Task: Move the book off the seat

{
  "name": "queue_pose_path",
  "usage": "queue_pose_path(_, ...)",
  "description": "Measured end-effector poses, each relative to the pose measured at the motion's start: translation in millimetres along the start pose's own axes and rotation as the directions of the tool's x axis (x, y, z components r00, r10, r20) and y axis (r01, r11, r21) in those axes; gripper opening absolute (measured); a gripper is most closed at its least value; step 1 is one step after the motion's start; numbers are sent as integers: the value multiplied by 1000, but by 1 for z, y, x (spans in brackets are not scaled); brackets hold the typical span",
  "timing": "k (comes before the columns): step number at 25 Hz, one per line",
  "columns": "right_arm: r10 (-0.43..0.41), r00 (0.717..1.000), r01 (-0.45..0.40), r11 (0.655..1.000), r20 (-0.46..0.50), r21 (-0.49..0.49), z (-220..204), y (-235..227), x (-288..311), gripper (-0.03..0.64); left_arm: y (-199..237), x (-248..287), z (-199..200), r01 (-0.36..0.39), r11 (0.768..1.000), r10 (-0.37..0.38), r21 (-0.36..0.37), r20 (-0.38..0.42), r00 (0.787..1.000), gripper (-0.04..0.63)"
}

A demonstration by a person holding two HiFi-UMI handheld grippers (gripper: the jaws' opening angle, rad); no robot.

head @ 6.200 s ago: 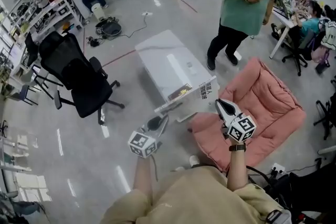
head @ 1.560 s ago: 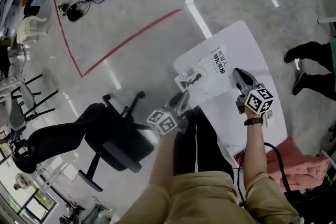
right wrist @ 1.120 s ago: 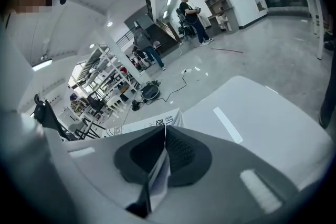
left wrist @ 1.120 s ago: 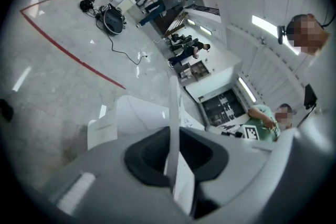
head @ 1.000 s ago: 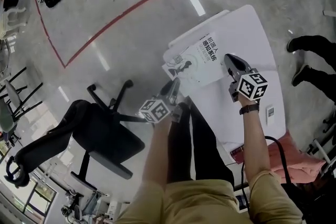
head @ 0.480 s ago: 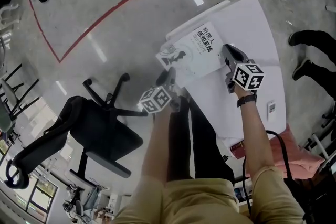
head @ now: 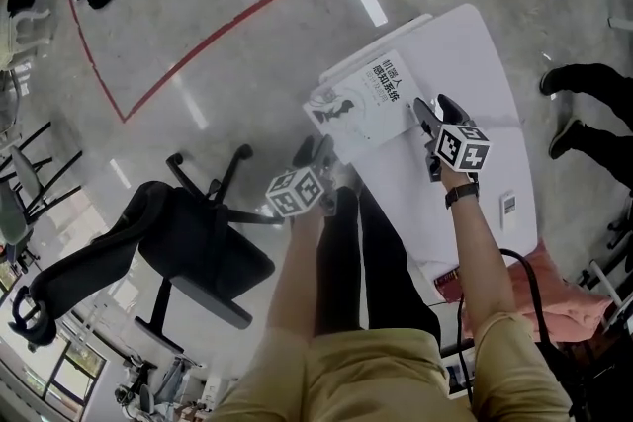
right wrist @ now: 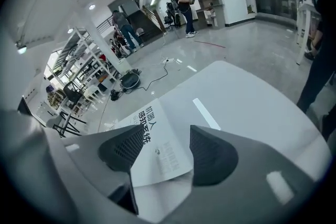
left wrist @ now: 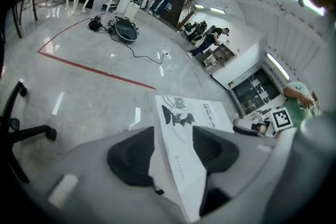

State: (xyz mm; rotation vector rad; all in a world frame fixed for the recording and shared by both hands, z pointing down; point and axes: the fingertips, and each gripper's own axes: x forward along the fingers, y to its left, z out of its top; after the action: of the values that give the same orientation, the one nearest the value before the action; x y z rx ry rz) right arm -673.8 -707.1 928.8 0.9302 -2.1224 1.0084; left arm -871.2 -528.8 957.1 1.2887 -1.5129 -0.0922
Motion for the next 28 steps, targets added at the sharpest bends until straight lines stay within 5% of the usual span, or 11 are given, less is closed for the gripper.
queue_pose_path(6,24,999,-24,1000,42,-6,17,40,-45,268,-35,-41,29,-5,985,3,172,9,1000,215)
queue_pose_path(10,41,996,-39,999,77,-27,53,81,-125,252,-123,-92,59,27,960,-35,280,23,999,181)
queue_pose_path(15,39,983,-10,986,177,-164,113,132,-204,175,-221,-146,125,63,936,-118,347,140,983,126)
queue_pose_path(19,64,963,-8,978,261,-208,143,177,-280,143,-284,-210,150,38,875,-144,483,184,972,97)
queue_pose_path(21,86,949,-12,971,302,-240,158,198,-315,116,-313,-238,159,35,853,-167,521,209,964,83)
queue_pose_path(26,149,907,-18,948,394,-317,182,246,-392,14,-377,-303,173,90,840,-276,535,279,920,37)
queue_pose_path(28,186,887,-20,930,423,-367,196,266,-420,5,-404,-323,180,85,813,-302,576,292,907,21)
